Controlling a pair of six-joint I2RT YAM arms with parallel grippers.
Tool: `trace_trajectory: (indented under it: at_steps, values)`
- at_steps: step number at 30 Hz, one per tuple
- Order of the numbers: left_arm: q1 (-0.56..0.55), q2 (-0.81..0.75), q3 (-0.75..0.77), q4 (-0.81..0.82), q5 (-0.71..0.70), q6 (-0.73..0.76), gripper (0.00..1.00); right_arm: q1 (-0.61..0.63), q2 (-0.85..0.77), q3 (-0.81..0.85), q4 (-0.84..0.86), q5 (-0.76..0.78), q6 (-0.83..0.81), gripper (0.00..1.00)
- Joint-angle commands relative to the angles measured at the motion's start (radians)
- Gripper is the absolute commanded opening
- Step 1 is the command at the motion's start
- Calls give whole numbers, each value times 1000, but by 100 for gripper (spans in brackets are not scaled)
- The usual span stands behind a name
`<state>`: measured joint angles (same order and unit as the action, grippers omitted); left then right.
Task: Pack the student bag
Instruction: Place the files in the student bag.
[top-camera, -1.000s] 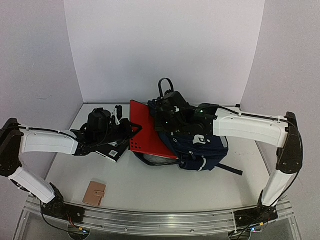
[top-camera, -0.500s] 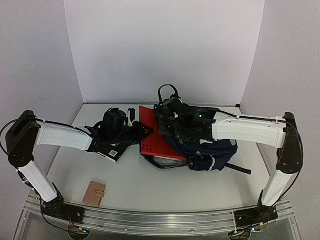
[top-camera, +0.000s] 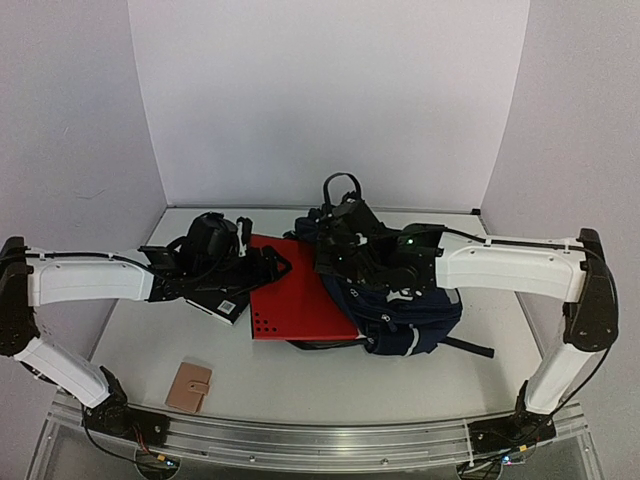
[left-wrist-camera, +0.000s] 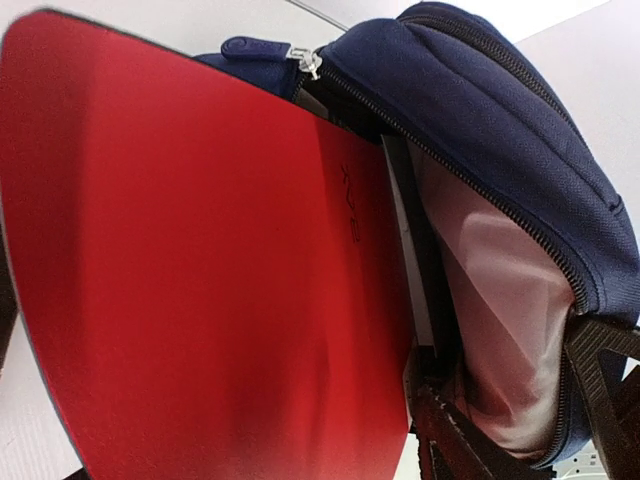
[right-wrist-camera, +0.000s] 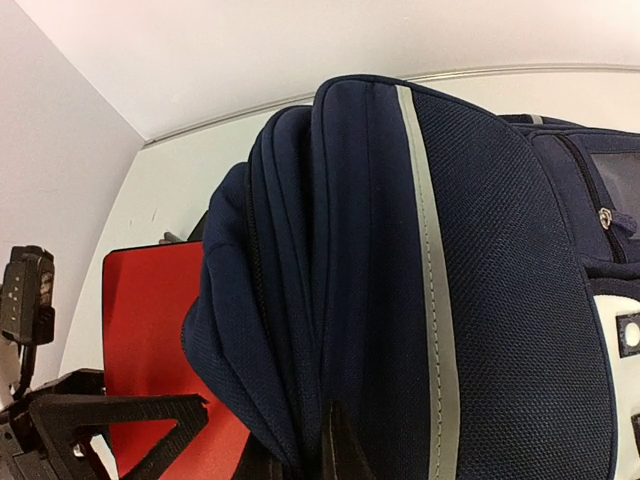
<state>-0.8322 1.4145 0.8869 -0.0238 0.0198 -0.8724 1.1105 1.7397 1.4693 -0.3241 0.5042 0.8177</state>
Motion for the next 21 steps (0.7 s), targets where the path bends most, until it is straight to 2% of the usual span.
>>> trace_trajectory:
  at_steps: [1,2,3,6,10,15,21]
  values:
    - [-3,-37,2,-99,-52,36,73,10,-62,37,186,14,15,0]
    - [-3,-36,4,-109,-49,33,70,10,-59,40,186,10,15,0]
    - [-3,-34,3,-108,-42,27,60,10,-57,45,186,4,15,0]
    - [-4,-26,-15,-64,-8,5,37,10,-46,66,186,-28,11,0]
    - [-4,16,-22,28,48,-44,15,11,-12,111,186,-107,4,0]
    - [-6,107,-7,190,61,-121,6,23,27,147,207,-174,14,0]
    - [-29,194,23,298,43,-157,2,32,37,169,268,-266,34,0]
